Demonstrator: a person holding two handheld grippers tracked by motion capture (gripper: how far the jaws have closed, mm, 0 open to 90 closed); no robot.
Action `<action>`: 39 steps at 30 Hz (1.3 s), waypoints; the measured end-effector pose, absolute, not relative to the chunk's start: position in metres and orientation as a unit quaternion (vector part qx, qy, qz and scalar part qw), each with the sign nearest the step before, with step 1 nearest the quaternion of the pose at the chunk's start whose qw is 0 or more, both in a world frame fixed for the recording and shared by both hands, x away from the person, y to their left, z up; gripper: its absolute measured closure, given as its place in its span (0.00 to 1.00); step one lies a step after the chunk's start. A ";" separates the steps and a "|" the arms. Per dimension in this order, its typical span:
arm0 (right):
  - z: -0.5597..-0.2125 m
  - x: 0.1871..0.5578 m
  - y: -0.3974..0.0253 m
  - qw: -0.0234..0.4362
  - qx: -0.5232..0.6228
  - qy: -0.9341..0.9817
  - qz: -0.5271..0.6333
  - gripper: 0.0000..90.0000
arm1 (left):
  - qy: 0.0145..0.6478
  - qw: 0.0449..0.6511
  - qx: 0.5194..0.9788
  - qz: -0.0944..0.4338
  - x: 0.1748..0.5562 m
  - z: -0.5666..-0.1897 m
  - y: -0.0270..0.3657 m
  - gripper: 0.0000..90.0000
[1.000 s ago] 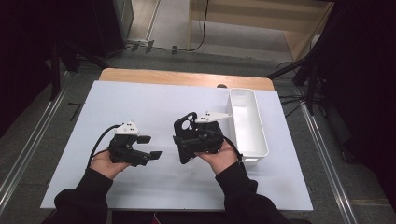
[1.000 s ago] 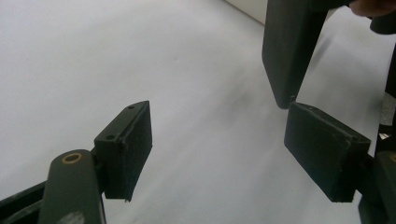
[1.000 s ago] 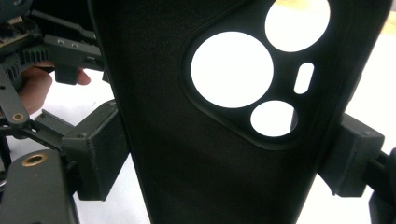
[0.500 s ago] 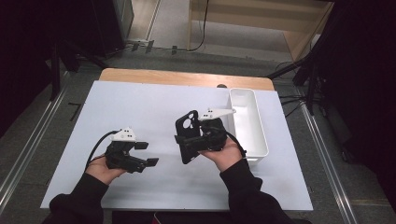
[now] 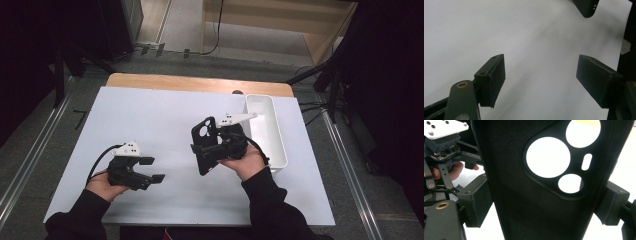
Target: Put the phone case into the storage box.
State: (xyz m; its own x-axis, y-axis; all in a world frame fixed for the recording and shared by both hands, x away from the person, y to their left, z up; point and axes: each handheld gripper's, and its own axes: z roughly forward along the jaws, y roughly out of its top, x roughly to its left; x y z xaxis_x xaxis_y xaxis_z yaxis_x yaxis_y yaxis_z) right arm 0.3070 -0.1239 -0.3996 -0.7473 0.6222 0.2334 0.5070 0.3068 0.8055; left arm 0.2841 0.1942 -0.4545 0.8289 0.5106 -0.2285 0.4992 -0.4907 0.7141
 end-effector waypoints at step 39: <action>-0.369 0.319 -0.173 0.074 0.367 0.789 0.487 0.15 | 0.323 0.409 0.854 0.014 0.279 -0.455 0.212 0.26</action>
State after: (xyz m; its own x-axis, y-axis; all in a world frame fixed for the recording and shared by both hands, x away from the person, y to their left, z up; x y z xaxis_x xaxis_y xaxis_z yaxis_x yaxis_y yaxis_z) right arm 0.3194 -0.1726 -0.3693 -0.7192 0.6520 0.2400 0.5071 0.2564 0.8229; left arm 0.2787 0.2124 -0.4552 0.7916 0.5617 -0.2407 0.5395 -0.4575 0.7068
